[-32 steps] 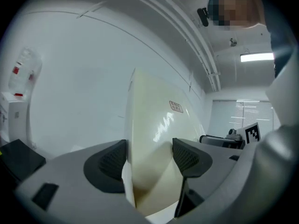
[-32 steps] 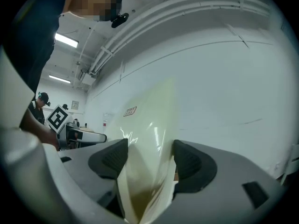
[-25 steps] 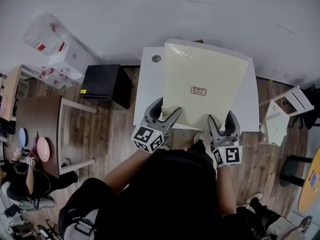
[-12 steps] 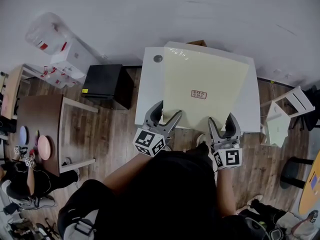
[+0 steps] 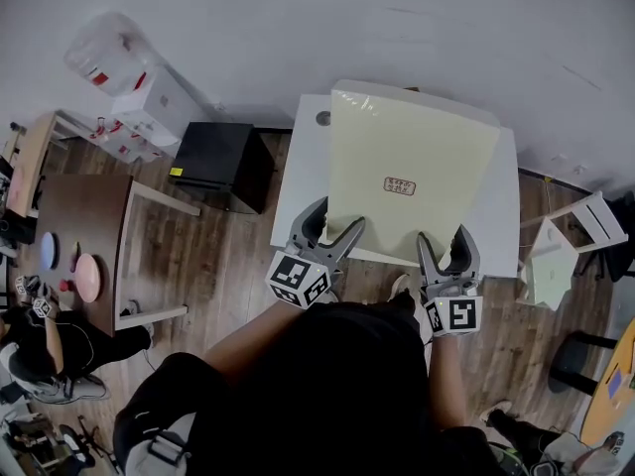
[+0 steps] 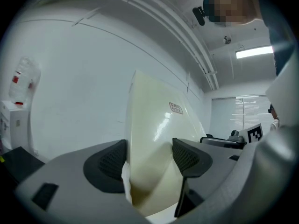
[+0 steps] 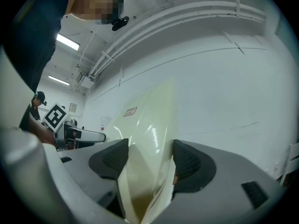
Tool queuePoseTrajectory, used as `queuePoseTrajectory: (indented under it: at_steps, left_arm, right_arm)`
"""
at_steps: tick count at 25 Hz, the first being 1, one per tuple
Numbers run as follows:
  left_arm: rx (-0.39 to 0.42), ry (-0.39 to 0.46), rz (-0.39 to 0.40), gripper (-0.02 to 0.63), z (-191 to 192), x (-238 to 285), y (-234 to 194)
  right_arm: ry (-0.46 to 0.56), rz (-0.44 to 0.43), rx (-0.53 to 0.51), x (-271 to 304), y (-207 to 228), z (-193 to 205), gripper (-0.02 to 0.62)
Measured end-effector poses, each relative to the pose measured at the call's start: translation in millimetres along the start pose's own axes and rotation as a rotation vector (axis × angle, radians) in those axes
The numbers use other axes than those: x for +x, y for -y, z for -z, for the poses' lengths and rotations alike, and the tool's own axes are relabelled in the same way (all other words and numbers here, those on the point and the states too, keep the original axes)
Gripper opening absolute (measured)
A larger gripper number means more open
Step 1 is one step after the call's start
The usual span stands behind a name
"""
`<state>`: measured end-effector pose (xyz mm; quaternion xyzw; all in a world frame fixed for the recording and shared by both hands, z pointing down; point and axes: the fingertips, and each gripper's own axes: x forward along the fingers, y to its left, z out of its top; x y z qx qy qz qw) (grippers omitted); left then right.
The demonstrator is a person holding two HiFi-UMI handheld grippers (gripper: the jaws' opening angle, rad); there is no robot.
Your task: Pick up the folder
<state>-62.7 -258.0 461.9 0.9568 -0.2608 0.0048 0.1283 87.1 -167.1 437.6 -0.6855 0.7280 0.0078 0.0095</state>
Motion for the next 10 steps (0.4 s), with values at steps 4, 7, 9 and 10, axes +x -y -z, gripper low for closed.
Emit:
queuePoseTrajectory:
  at_steps: [4, 7, 9, 10]
  left_arm:
    - [0.013, 0.009, -0.017, 0.322, -5.1, 5.4, -1.5]
    - [0.017, 0.005, -0.024, 0.322, -2.7, 13.3, 4.7]
    - [0.016, 0.002, -0.027, 0.322, 0.1, 20.0, 9.0]
    - [0.016, 0.000, -0.028, 0.322, 1.6, 23.5, 11.0]
  right_arm:
    - [0.000, -0.015, -0.012, 7.1, 5.0, -1.7, 0.313]
    - [0.000, -0.021, -0.007, 5.6, 15.3, 0.2, 0.313]
    - [0.000, -0.023, 0.001, 4.7, 23.7, 2.5, 0.313]
    - [-0.001, -0.023, 0.005, 4.4, 27.9, 3.7, 0.313]
